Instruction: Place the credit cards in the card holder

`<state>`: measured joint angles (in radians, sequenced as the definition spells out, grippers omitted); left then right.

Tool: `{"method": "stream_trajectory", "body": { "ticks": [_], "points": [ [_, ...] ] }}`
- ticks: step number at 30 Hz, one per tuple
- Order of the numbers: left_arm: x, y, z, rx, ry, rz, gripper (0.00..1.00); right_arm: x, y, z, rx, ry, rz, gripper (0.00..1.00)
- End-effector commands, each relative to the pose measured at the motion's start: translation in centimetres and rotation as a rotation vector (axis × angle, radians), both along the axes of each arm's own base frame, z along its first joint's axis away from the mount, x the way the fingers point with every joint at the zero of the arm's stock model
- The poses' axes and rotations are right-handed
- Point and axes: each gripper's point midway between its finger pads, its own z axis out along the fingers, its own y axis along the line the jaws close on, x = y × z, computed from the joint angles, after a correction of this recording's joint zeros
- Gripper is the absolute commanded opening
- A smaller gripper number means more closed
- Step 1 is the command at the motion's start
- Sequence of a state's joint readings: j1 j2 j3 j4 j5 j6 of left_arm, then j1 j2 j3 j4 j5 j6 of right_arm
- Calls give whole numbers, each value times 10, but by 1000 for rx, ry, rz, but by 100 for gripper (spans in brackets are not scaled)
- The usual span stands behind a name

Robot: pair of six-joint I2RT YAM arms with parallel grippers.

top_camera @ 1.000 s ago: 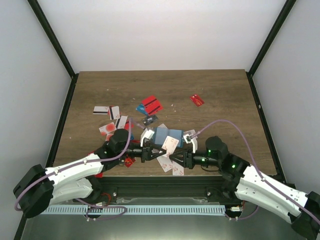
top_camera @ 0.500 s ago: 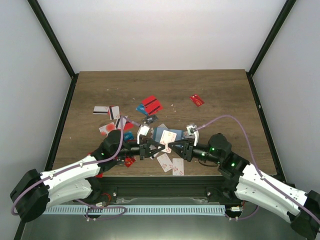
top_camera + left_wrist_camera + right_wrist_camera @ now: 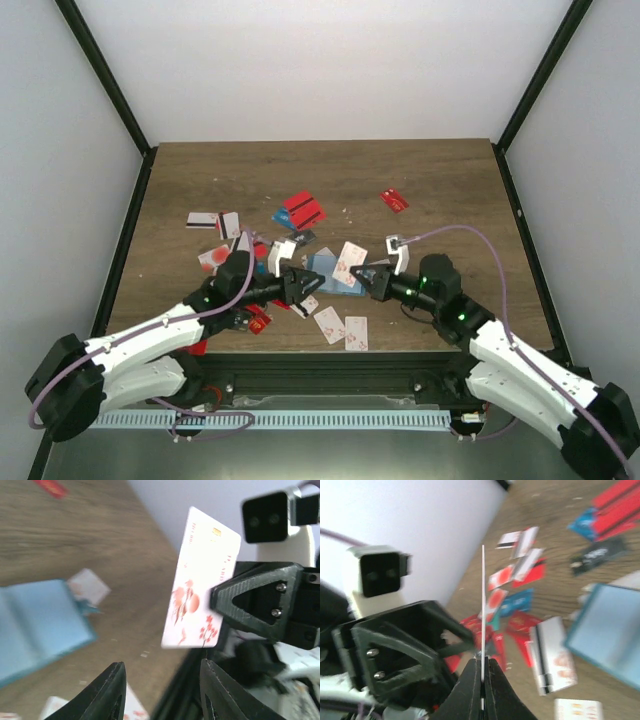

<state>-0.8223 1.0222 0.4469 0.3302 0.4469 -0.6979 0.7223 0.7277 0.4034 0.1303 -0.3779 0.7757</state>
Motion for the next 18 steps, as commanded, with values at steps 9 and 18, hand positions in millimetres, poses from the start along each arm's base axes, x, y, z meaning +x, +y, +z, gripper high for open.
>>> {"method": "stream_trajectory", "body": {
  "ticks": [9,18],
  "points": [
    [99,40,-91,440,99,314,35,72,-26,-81,-107,346,-77,1],
    [122,31,-133,551,164,296,31,94,-13,-118,-111,425,-32,1]
  ]
}}
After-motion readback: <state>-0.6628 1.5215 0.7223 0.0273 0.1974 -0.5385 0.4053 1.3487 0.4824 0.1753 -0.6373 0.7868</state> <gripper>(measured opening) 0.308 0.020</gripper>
